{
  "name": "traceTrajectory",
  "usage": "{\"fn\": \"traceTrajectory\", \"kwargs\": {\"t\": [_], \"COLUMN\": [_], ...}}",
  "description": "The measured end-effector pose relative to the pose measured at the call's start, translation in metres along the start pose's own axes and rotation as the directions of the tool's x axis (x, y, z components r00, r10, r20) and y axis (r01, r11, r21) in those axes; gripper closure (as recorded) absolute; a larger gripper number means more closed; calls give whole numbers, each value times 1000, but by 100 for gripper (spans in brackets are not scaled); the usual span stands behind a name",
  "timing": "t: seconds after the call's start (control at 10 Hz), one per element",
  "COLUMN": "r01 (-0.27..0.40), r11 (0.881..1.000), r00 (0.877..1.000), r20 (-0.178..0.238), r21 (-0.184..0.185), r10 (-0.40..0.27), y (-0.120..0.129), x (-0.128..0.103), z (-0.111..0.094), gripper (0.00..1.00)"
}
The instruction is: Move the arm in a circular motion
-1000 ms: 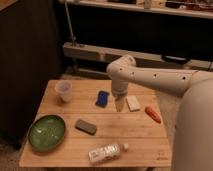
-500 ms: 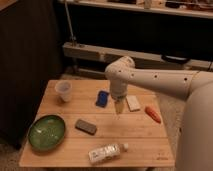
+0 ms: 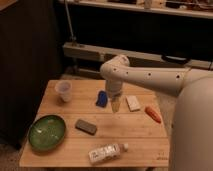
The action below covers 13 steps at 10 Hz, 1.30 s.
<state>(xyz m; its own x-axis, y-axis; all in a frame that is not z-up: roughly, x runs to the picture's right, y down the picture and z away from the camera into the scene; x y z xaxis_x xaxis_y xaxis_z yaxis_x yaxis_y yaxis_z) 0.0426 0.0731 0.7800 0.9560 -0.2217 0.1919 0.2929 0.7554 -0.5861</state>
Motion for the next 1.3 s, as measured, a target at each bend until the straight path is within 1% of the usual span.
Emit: {"fn": "traceTrajectory", "kwargs": {"t": [0.2,0.3,0.4,0.5,0.6,0.7,0.8,1.0,1.1,1.2,1.3], "r01": [22,31,40,50,68,80,82,94,93,93,100], "r11": [1000,1000,999,999,998,997,997,996,996,996,995], "r00": [1000,1000,999,999,998,997,997,996,996,996,995], "r20": [1,3,4,7,7,9,7,5,6,6,7], "r21": [-1,2,6,10,9,7,4,6,7,8,10], "r10": [-22,-31,-40,-50,-68,-80,-82,-94,-93,-93,-100], "y": [6,3,-2,-9,-18,-20,-18,-10,-5,-5,-8], "x": [6,12,14,10,2,-3,-2,10,21,28,26], "z": [-1,1,1,2,2,2,2,2,3,4,5], "gripper": [35,35,35,35,35,35,35,35,35,35,35]}}
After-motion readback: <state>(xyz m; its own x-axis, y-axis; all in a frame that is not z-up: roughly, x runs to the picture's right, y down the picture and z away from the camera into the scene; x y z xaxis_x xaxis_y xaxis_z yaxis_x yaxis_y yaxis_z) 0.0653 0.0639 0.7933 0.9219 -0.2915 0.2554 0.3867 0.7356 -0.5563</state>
